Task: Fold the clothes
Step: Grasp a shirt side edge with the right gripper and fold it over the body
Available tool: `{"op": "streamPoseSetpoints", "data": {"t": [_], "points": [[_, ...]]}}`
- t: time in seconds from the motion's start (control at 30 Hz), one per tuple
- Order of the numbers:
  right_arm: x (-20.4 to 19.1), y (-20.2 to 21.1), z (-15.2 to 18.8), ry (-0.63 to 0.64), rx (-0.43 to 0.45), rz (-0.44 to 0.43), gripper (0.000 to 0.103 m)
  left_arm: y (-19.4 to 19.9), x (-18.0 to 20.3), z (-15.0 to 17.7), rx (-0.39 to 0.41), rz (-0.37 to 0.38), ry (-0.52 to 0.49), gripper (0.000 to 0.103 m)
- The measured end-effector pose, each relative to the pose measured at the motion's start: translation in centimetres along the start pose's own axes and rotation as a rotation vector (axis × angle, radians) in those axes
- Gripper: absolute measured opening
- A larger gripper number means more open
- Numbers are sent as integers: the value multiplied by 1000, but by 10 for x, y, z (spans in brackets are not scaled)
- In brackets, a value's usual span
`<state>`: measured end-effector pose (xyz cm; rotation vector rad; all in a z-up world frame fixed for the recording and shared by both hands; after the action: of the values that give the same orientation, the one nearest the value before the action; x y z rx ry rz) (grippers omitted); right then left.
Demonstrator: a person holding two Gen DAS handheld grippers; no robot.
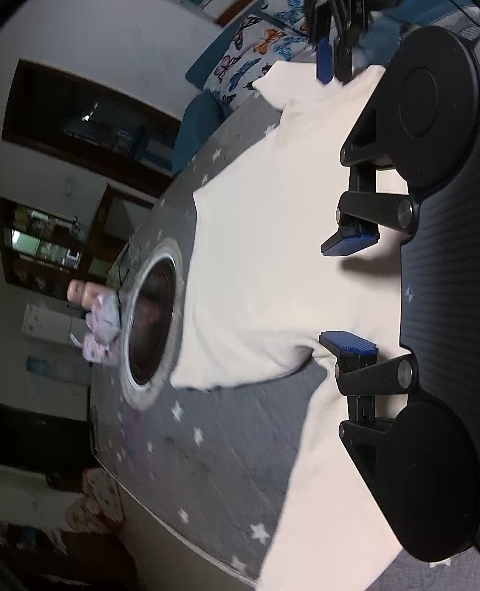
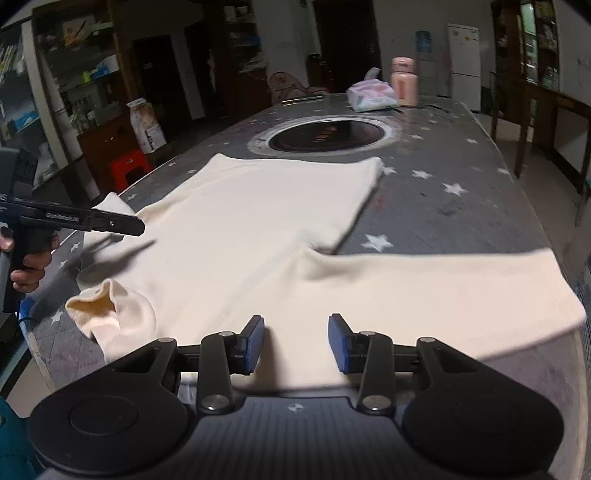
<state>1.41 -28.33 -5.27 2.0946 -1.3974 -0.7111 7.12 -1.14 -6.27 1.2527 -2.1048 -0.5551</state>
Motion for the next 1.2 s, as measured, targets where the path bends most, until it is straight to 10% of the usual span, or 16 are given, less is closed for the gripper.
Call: {"op": "streamPoseSetpoints", "data": {"t": [0.5, 0.77, 0.93, 1.2], "points": [[143, 40, 6, -320, 108, 429, 40, 21, 62, 13, 60, 12, -128, 89], [174, 30, 9, -414, 132, 453, 37, 18, 80, 16, 59, 20, -156, 93], [177, 34, 9, -419, 160, 474, 7, 16, 89, 14, 58, 26, -162, 96], [164, 66, -11, -424, 256, 418, 5, 1, 130, 23, 33, 67, -276, 96]]}}
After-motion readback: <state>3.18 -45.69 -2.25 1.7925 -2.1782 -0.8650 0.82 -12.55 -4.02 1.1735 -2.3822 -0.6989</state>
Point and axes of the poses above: each gripper's, at about its wrist camera, not at the fingertips, and y roughly against the way its jaws point, x to its right, z to its underside, the point moved 10 cm from there along -y, roughly the way its jaws point, and after that the axes turned 3 degrees about z, right-handed, at the moved point
